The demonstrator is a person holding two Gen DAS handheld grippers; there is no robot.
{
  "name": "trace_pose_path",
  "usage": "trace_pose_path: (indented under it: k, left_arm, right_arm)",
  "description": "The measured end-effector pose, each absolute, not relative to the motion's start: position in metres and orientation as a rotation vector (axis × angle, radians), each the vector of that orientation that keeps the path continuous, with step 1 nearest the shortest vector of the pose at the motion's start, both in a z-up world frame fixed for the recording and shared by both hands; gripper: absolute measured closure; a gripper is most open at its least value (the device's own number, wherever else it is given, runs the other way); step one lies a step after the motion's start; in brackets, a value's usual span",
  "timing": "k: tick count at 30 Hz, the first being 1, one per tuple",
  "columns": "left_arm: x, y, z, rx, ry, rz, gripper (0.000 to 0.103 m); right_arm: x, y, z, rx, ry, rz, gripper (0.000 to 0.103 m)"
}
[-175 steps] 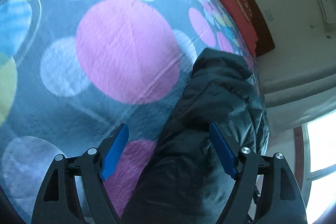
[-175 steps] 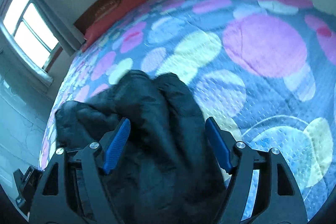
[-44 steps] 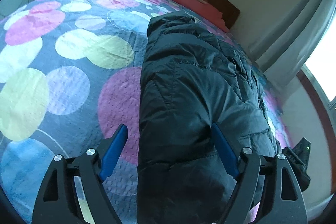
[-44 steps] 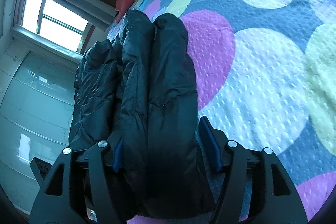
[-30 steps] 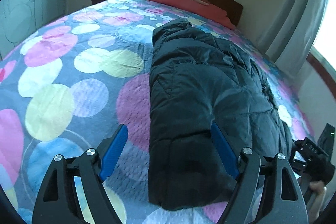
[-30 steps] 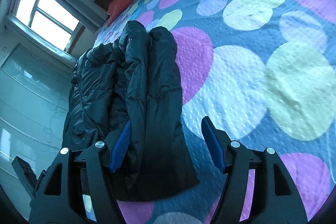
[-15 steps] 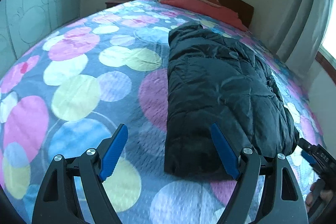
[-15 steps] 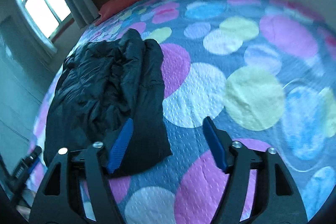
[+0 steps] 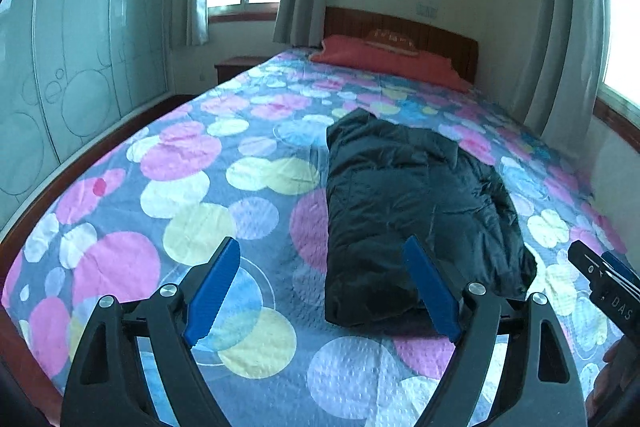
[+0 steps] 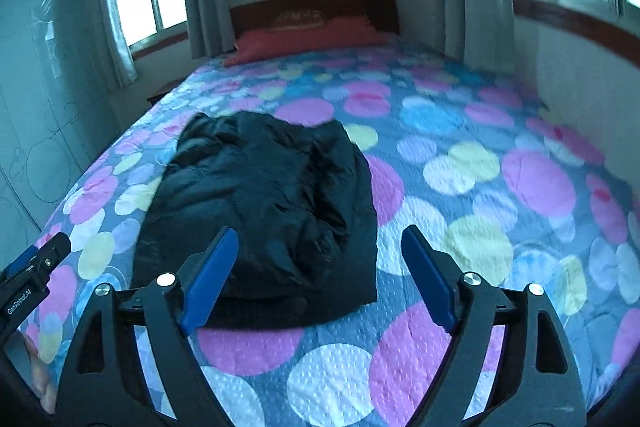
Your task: Fold large clothes
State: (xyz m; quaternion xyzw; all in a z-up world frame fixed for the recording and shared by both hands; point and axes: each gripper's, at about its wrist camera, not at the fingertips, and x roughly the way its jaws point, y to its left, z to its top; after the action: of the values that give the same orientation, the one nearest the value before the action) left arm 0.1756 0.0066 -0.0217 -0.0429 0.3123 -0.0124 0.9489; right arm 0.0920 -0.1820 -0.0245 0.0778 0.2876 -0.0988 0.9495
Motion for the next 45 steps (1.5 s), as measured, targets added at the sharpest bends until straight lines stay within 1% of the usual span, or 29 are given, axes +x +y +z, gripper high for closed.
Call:
trace_pose_path:
  k: [8,45]
  left_arm:
    - [0.163,0.002,-0.012,-0.061,0.613,-0.014,0.019]
    - [0.150,-0.008,-0.004,-0.038,0.590,-0.026,0.019]
  right_arm:
    - [0.083,-0.166,-0.017,0.118,0.564,-0.189,0.017]
    - [0.078,-0.160,-0.012,0.104,0.551,-0.186,0.016]
